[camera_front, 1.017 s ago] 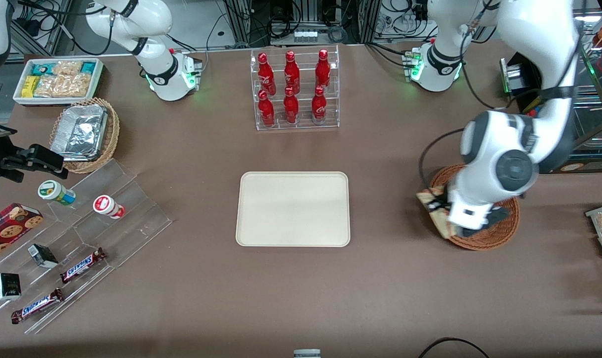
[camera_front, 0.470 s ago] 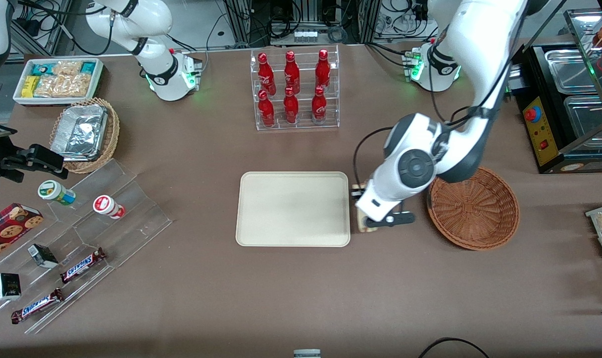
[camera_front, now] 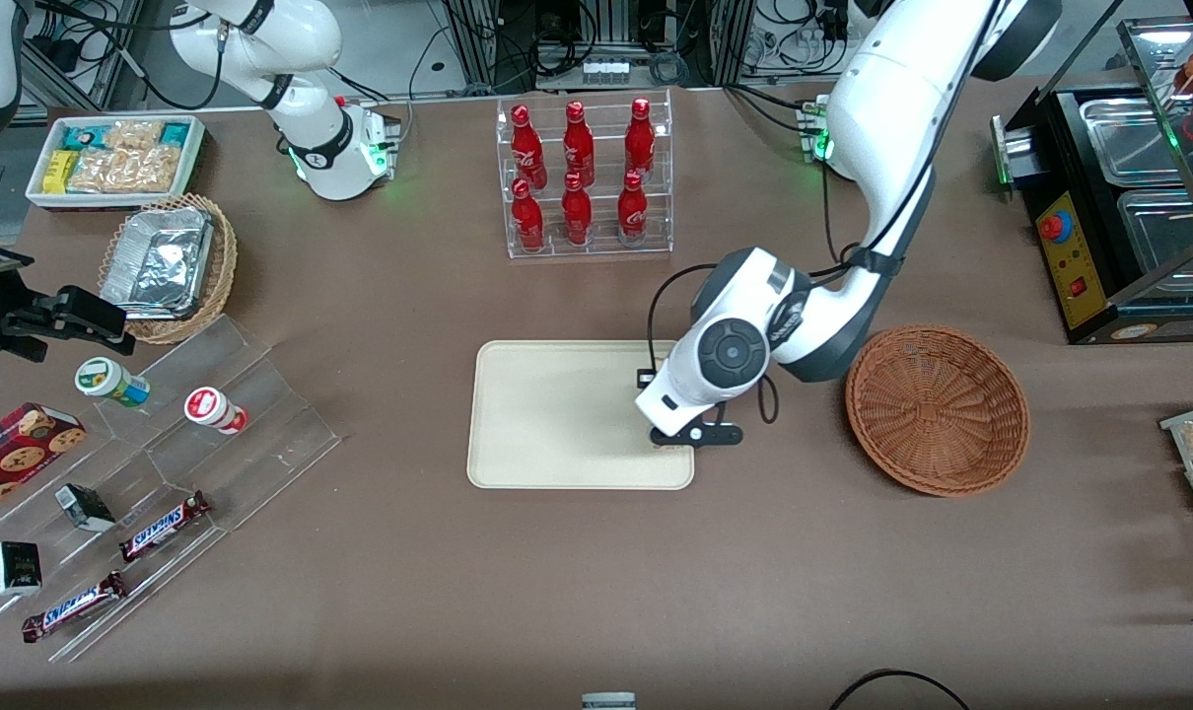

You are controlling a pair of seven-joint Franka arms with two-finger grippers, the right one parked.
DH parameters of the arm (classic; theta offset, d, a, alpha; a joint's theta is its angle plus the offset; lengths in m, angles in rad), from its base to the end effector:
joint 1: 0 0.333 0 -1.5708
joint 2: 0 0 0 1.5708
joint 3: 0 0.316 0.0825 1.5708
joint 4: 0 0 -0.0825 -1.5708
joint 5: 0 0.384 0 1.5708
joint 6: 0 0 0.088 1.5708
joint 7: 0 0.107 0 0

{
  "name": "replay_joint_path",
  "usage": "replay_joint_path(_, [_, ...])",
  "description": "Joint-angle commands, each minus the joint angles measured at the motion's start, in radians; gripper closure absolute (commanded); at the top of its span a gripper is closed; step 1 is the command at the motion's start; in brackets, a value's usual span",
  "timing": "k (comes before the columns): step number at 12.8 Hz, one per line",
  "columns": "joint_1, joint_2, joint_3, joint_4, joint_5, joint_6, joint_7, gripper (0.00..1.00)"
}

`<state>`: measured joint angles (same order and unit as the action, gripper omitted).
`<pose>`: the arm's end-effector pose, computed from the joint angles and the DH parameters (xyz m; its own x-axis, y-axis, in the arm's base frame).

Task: Place sandwich from basket to tray
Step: 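Carry the sandwich with the left gripper over the cream tray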

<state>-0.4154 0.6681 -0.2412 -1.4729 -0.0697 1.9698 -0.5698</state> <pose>0.5665 -0.4074 0.2830 0.9691 -0.0263 -0.2454 -0.0049 -0.9961 0.0876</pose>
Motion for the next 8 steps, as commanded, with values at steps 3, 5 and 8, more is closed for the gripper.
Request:
replay_joint_path(3, [-0.043, 0.116, 0.010, 0.103, -0.002, 0.031, -0.039, 0.70])
replay_joint_path(5, [-0.051, 0.143, 0.013, 0.106, -0.002, 0.043, -0.056, 0.70])
replay_joint_path(8, [-0.056, 0.179, 0.013, 0.148, 0.007, 0.055, -0.051, 0.67])
